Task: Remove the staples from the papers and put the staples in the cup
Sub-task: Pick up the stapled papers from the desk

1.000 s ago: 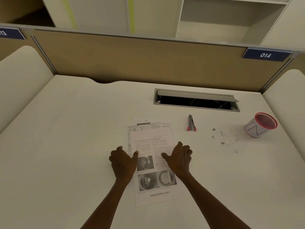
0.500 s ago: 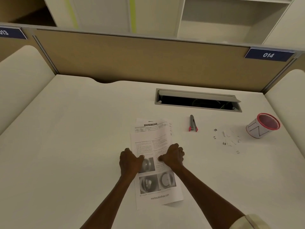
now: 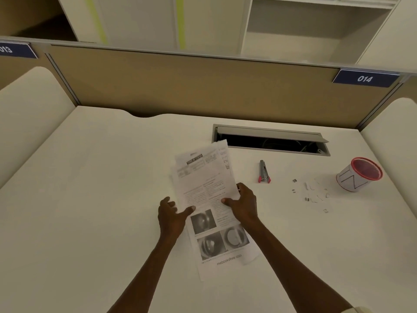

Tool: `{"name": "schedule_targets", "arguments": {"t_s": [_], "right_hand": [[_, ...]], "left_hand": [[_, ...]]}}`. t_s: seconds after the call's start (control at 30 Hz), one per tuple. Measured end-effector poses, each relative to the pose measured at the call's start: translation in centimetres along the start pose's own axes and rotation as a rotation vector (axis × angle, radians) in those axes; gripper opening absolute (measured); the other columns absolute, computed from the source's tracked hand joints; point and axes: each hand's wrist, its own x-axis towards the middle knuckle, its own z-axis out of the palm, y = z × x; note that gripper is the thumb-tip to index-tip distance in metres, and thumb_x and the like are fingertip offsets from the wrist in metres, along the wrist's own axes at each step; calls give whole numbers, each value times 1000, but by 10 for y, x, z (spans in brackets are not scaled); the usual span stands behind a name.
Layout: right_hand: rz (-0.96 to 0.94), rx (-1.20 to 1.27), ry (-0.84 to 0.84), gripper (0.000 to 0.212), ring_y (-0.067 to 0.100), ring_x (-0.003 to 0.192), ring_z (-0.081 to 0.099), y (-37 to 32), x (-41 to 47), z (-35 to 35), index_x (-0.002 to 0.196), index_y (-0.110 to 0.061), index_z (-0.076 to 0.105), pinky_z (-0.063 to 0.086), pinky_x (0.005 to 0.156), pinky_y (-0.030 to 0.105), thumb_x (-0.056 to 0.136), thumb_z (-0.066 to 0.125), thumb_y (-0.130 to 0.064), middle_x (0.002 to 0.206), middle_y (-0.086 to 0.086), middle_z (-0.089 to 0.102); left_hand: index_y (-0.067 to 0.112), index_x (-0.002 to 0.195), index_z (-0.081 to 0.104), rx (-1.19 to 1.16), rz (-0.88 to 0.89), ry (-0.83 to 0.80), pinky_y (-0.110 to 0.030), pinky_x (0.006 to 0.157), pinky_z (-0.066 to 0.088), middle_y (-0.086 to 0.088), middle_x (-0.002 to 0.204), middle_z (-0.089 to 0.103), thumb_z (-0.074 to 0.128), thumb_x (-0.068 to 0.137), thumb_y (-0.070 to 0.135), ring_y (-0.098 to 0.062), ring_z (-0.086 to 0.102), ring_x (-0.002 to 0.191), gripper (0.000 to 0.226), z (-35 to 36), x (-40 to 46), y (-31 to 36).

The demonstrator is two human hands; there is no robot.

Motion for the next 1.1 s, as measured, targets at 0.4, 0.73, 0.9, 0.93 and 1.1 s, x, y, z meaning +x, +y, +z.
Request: {"name": "schedule_targets", "arguments": {"t_s": [0.4,0.73,0.9,0.93,1.1], "right_hand": [[-185,463,41,33,20,95,71,-42,4,-36,113,-7,63,61,75,32,82,74,-13,107,4,72],[-348,546,111,34,1,96,66,-73,-1,-42,119,-11,60,58,76,21,86,69,-10,108,-5,68],[-289,456,103,45,19,99,67,-59,-4,-35,120,-16,59,60,81,34,78,78,-20,109,-1,69],[-278,450,103,47,20,99,67,-58,-3,-34,120,-17,59,60,81,35,78,78,-20,110,-1,69],[-273,468,89,37,20,98,68,-58,-5,-33,112,-22,62,60,81,36,79,76,-13,107,0,70]], "left_hand": [[11,104,68,-297,360,-52,-19,64,57,2,92,73,69,86,29,-17,72,83,26,-29,-15,108],[20,111,57,-304,556,164,-7,65,52,10,96,63,63,89,31,-6,64,81,26,-33,-44,144],[20,116,53,-251,520,140,-9,68,53,8,101,61,71,82,32,-7,62,85,40,-31,-39,126],[21,115,52,-251,509,133,-7,66,52,9,100,60,72,82,30,-7,62,84,39,-30,-39,124],[22,113,51,-247,503,88,-12,73,52,4,102,62,66,87,29,-15,62,91,30,-23,-36,114]]}}
